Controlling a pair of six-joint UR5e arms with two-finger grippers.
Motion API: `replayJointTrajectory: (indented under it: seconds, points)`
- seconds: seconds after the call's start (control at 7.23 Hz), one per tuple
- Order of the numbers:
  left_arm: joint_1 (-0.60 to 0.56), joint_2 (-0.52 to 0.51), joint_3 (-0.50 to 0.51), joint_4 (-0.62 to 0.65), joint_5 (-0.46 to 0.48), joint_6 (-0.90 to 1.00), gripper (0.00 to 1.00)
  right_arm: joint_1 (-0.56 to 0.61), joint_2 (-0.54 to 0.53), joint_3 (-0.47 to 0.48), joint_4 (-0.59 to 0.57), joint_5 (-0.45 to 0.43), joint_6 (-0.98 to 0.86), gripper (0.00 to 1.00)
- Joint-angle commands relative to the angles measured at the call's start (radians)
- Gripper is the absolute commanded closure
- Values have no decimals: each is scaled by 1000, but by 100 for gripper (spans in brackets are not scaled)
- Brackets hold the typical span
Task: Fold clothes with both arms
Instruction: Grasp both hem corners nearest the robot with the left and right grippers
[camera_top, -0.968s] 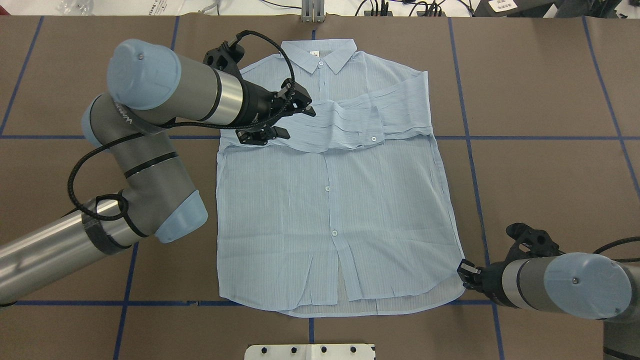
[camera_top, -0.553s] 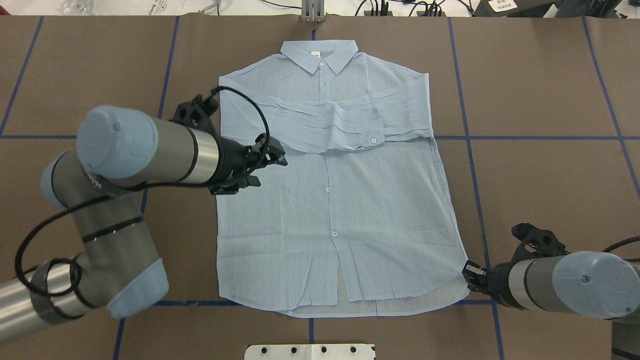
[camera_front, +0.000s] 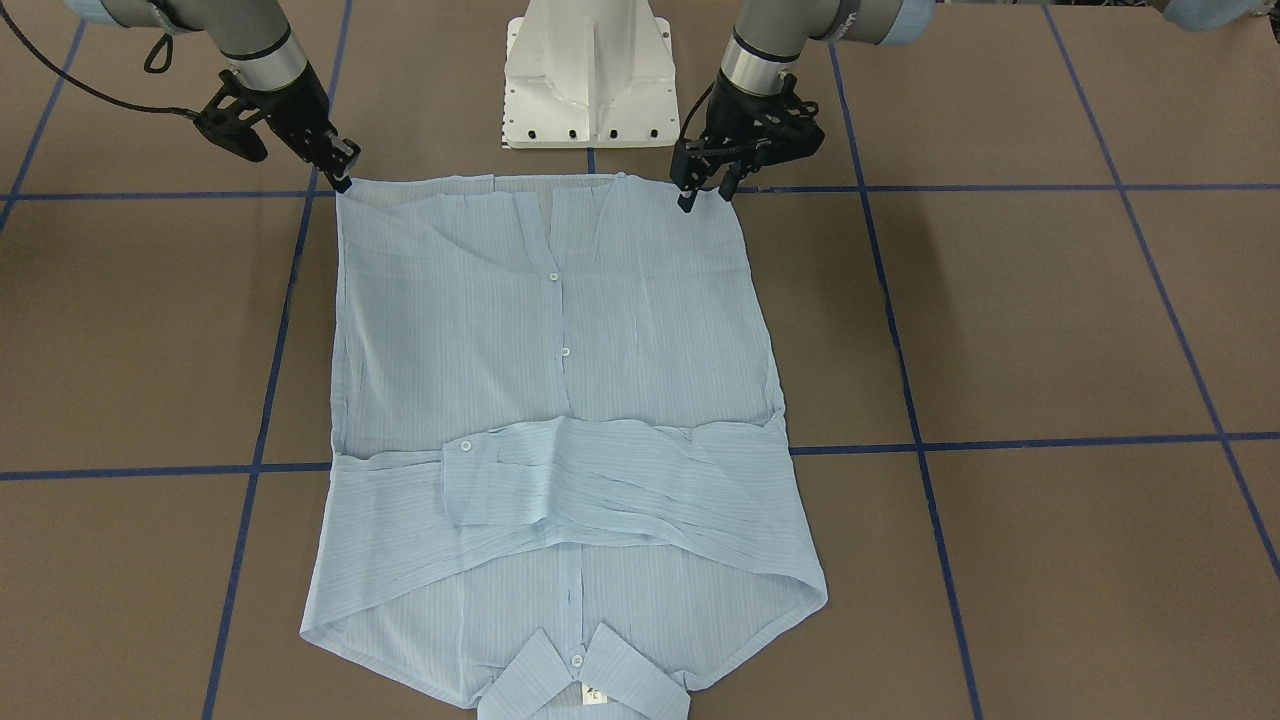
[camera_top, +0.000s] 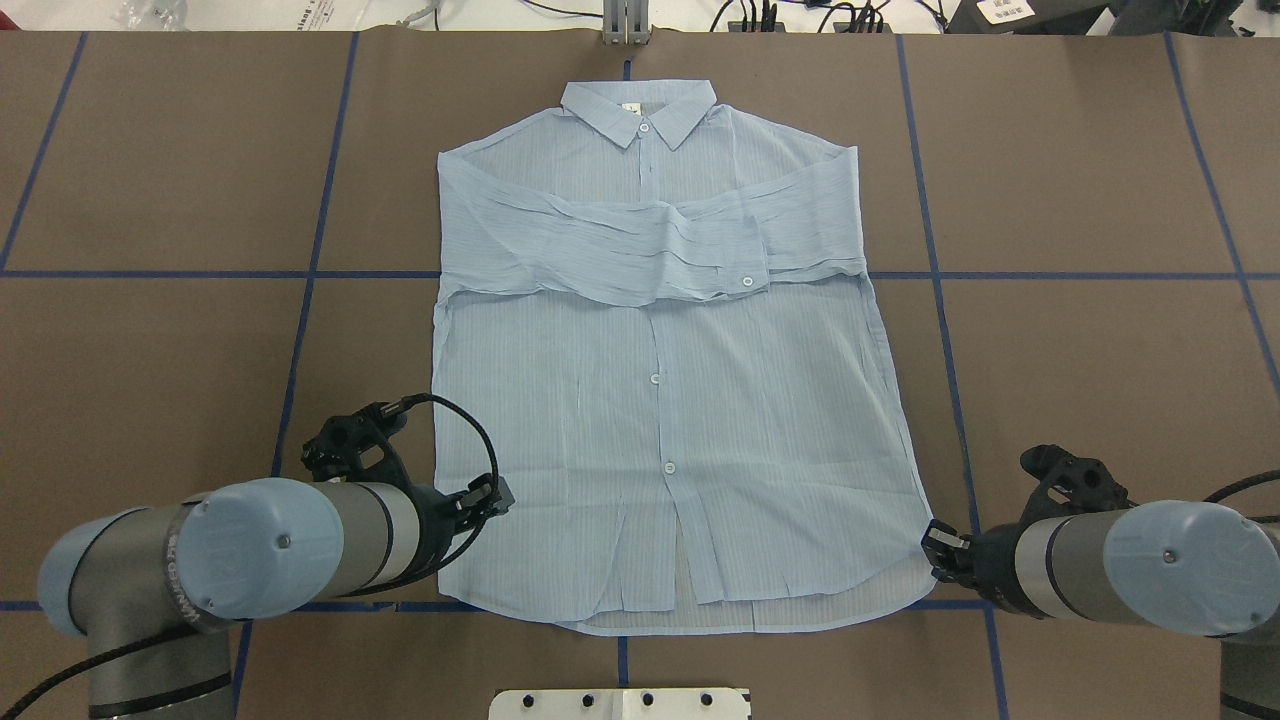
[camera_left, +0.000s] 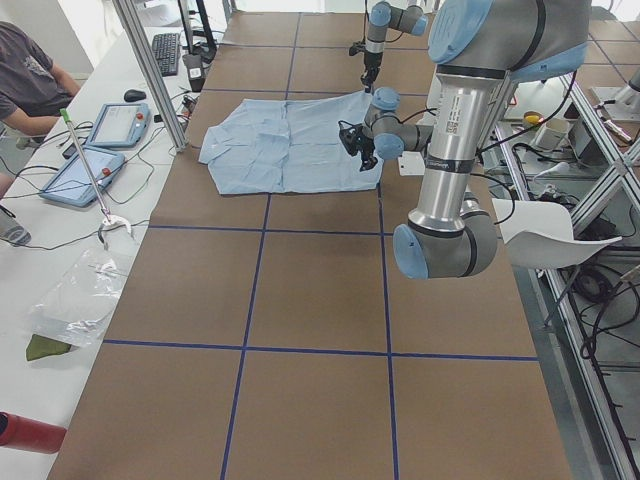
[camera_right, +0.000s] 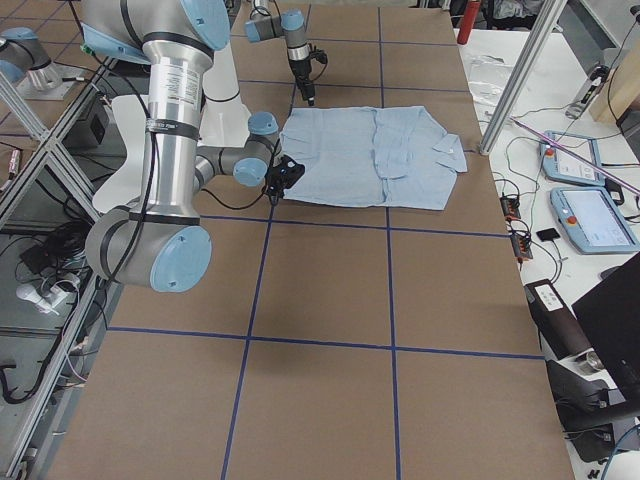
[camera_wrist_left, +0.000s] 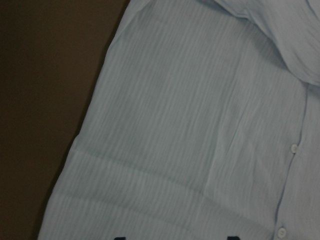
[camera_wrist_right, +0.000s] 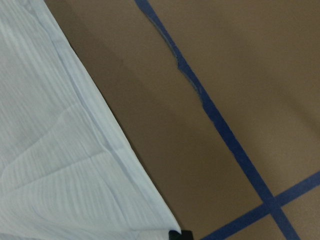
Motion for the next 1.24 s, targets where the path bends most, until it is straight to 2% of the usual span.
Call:
replayJointTrajectory:
  seconds: [0.0, 0.55, 1.11]
  points:
    - [53, 41, 8, 4, 7, -23, 32, 1, 1, 0, 0, 0, 0, 100]
    - [68, 44, 26, 5, 5, -23, 43, 5, 3, 2, 0, 0, 0, 100]
    - [81, 44, 49, 5, 5, -23, 50, 10, 3, 8, 0, 2, 0, 100]
